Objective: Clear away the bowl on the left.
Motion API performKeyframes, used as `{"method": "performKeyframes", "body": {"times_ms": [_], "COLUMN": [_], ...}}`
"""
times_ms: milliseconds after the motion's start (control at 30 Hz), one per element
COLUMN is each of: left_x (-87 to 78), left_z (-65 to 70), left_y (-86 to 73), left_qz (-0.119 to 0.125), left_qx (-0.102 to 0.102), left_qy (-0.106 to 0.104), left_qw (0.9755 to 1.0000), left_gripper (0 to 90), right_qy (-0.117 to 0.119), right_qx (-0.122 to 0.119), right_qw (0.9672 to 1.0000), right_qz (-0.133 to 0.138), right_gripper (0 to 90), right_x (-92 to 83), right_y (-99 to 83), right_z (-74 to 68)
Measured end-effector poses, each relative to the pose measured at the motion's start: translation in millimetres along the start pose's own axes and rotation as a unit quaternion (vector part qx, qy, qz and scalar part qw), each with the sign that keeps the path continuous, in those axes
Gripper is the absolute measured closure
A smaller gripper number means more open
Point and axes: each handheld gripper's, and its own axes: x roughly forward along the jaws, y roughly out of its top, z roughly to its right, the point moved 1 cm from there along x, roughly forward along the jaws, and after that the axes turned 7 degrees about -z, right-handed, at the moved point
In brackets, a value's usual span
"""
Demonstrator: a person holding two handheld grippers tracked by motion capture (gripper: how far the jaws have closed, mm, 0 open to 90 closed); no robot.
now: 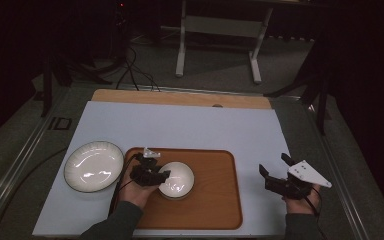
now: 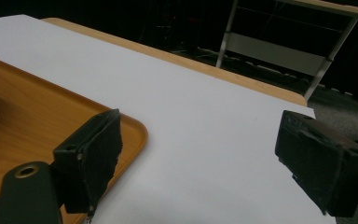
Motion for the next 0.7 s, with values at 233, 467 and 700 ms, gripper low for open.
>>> {"method": "performKeyframes", "body": {"times_ms": [233,467,700], "left_x": [-1.5,-4.6,-8.2], "left_z": [5.1,10.2,12.1], "left_y": [1.3,3.5,5.2], "left_qz": [-0.001,-0.003,0.002], "left_qx": [0.017,0.035,0.037], "left_qy": [0.007,0.030,0.034], "left_qw": [0.9998,0.9989,0.9987], "left_gripper": [51.9,44.0,38.2], "right_qy": [0.000,0.000,0.000], "right_qx": [0.000,0.000,0.000], "right_qw": [1.0000,1.0000,1.0000], "right_qz": [0.000,0.000,0.000], "right_gripper": [14.2,14.2,14.2], "right_x": [0.0,0.0,0.0], "right_y": [0.0,0.0,0.0], "right_z": [0.2,0.2,0.3]}}
